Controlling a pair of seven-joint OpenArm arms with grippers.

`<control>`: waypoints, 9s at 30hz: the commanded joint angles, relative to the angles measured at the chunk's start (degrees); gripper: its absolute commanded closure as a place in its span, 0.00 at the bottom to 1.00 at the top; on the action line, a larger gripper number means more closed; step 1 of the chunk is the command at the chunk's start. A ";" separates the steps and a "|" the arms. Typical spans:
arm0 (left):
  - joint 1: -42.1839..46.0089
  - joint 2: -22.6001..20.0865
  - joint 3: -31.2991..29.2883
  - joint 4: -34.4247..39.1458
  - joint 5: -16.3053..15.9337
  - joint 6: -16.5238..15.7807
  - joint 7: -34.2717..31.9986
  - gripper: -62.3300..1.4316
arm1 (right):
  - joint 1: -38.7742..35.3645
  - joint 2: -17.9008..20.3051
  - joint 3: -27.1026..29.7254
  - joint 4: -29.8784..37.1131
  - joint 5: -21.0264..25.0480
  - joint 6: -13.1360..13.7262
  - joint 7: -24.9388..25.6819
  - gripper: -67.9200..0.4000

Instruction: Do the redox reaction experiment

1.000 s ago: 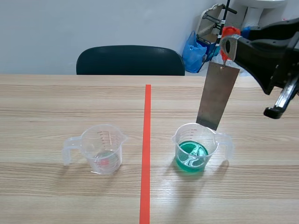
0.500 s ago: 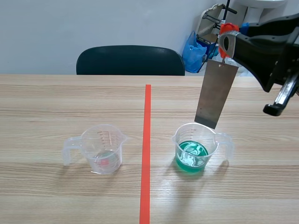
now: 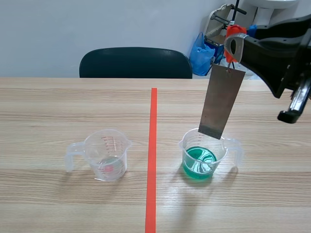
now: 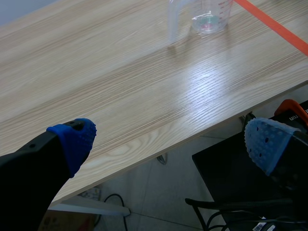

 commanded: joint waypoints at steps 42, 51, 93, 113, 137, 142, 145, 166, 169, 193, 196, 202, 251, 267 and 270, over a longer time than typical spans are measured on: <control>0.04 0.13 0.07 0.50 -0.79 0.13 -0.81 0.00 | 0.63 0.76 0.81 0.94 0.68 0.09 0.02 0.98; 0.04 0.13 0.07 0.50 -0.79 0.13 -0.81 0.00 | 0.63 0.76 0.81 0.94 0.68 0.09 0.02 0.98; 0.04 0.13 0.07 0.50 -0.79 0.13 -0.81 0.00 | 0.63 0.76 0.81 0.94 0.68 0.09 0.00 0.98; 0.04 0.13 0.07 0.50 -0.79 0.13 -0.83 0.00 | 0.63 0.76 0.81 0.94 0.68 0.09 -0.42 0.98; 0.04 -9.49 0.07 0.37 -11.58 0.00 -0.70 0.00 | 0.63 0.76 0.81 0.94 0.68 0.09 -0.39 0.98; -3.28 -16.41 0.31 0.33 -11.54 -1.95 0.13 0.44 | 0.63 0.76 0.81 0.94 0.68 0.09 -0.39 0.98; -7.39 -22.14 2.34 0.35 -11.56 -4.94 1.51 0.66 | 0.63 0.76 0.81 0.94 0.68 0.09 -0.39 0.98; -73.99 -35.34 62.18 -0.57 -36.85 -8.44 43.17 0.95 | 0.63 0.76 0.81 0.94 0.85 0.09 -0.39 0.98; -81.96 -30.58 69.42 -3.32 -38.23 -8.31 46.56 0.95 | 0.63 0.76 0.81 0.94 0.85 0.09 -0.39 0.98; -100.04 -11.89 86.88 -16.74 -40.94 -7.76 53.31 0.95 | 0.63 0.74 0.81 0.94 0.85 0.09 -0.39 0.98; -100.17 -11.76 86.88 -16.74 -42.91 -8.72 53.70 0.95 | 0.63 0.74 0.81 0.94 0.85 0.09 -0.39 0.98; -100.19 -10.51 86.88 -16.74 -42.86 -8.98 55.21 0.95 | 0.63 0.74 0.81 0.94 0.85 0.09 -0.39 0.98; -56.78 -47.15 51.06 -12.41 -48.37 -13.03 33.11 0.95 | 0.63 0.76 0.81 0.94 0.85 0.09 -0.42 0.98; -7.80 -23.34 13.86 -21.57 -11.02 1.57 -7.48 0.93 | 0.63 0.76 0.81 0.94 0.83 0.09 -0.42 0.98; -3.65 -19.52 11.72 -21.55 -5.75 5.05 -13.03 0.93 | 0.63 0.76 0.81 0.94 0.83 0.09 -0.42 0.98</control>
